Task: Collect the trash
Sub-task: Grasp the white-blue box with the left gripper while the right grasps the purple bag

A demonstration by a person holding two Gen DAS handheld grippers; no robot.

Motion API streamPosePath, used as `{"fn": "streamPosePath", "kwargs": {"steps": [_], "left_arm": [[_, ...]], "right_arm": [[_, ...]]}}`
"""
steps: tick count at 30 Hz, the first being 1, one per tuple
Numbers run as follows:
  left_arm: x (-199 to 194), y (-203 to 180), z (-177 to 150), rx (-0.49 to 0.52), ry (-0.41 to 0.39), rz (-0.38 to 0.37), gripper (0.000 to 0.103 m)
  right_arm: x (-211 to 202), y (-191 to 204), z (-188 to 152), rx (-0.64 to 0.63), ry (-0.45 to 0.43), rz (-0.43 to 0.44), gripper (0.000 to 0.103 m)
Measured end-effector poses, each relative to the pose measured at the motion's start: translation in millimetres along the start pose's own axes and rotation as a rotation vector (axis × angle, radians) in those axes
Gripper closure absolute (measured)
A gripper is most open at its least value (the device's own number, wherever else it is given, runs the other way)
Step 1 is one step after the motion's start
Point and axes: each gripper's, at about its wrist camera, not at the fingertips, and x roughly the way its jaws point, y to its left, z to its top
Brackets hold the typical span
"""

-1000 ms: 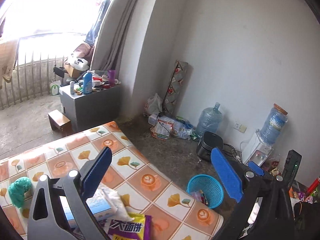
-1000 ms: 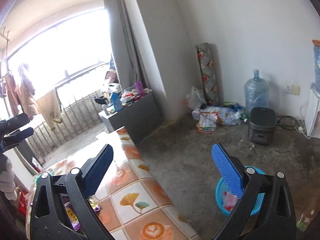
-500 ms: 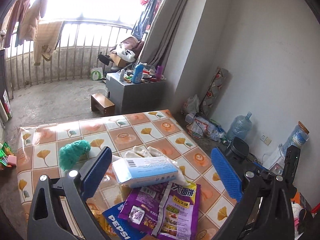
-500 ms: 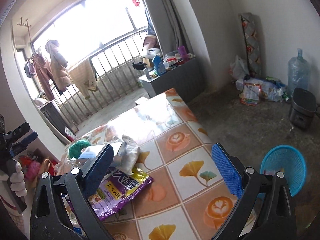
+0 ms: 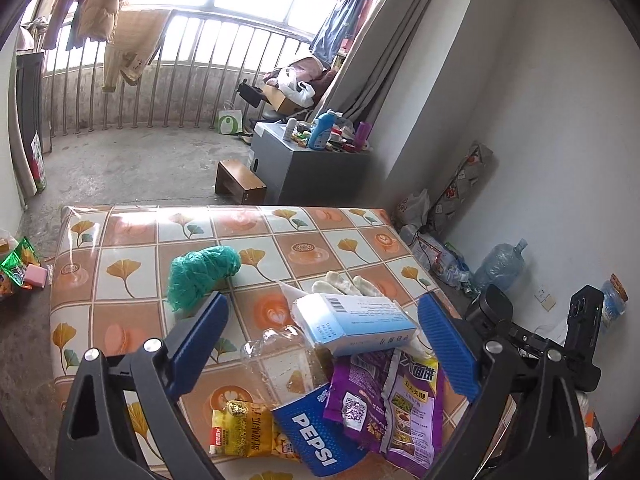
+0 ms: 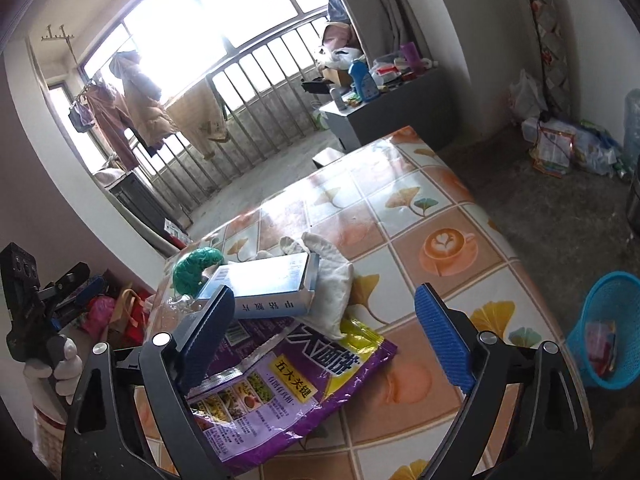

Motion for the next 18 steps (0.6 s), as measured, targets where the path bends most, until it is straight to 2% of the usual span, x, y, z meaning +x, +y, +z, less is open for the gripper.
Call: {"fn": "streamPosePath", "kwargs": {"steps": [6, 11, 18], "left_arm": [[13.0, 17.4, -2.1, -0.038, 0.034, -0.011, 0.015], [33.1, 11.4, 2.6, 0.007, 0.073, -0.004, 0.023], [66.3, -1.0, 1.2, 0.08, 0.137, -0.014, 0.04]], "right_arm": [[14.6, 8.8, 1.5, 0.001, 0.042, -0.002, 0.022], [20.2, 5.6, -10.5, 0.039, 0.119, 0.015, 0.028], [12.8, -25.5, -53.9, 0.229, 0.296, 0.069, 0.039]]}}
